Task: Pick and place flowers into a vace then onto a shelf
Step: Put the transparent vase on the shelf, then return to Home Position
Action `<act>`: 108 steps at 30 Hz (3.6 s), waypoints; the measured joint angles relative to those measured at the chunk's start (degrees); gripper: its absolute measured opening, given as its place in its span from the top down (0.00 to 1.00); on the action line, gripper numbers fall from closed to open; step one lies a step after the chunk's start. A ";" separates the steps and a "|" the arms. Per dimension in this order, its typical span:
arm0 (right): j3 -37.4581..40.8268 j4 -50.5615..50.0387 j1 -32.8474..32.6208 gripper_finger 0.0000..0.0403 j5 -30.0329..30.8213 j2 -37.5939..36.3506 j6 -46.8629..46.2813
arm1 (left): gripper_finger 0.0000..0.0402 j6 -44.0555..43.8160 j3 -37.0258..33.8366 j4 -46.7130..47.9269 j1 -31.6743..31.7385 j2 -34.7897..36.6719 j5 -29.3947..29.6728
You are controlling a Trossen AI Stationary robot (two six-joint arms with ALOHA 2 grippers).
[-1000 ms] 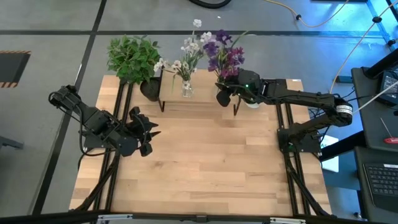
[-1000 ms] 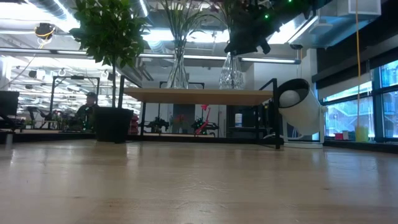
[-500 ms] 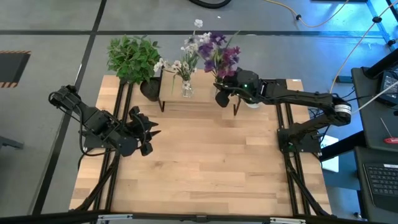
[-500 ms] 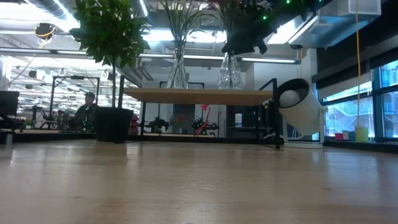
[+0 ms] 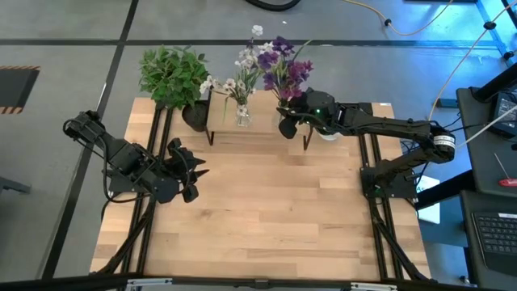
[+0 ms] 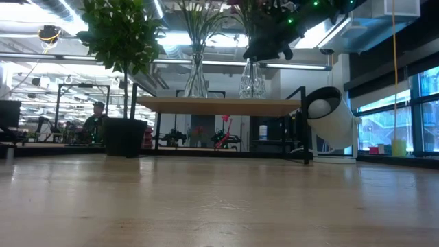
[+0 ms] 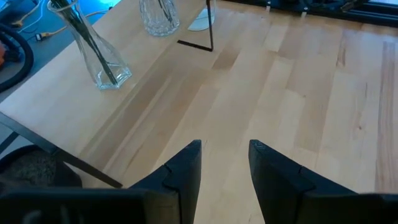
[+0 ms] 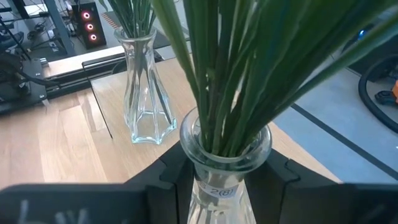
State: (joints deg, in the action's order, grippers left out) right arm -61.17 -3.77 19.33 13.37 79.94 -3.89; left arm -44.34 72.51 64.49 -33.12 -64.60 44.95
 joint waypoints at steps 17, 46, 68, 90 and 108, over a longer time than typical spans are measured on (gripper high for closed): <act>0.09 -0.02 0.00 0.70 -2.21 -0.22 3.07 | 0.68 -0.02 0.00 0.00 0.00 0.00 -0.02; 0.22 -0.04 0.83 0.40 3.39 -0.11 3.99 | 0.68 0.05 0.00 0.01 -0.02 0.00 -0.02; 0.15 -2.21 0.81 0.18 -0.77 -0.20 3.06 | 0.68 -1.64 0.00 0.01 -0.02 0.00 -1.14; 0.09 -6.29 0.75 0.16 1.69 -3.64 -2.16 | 0.68 -1.64 0.00 0.02 -0.02 0.00 -1.39; 0.07 -29.90 -4.82 0.16 -12.47 -18.44 -13.83 | 0.68 -1.13 0.04 -1.39 8.35 0.55 -19.41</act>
State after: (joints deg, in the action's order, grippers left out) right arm -61.10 -33.67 14.51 0.89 61.50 -17.72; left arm -45.46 72.55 63.10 -24.77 -64.05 25.54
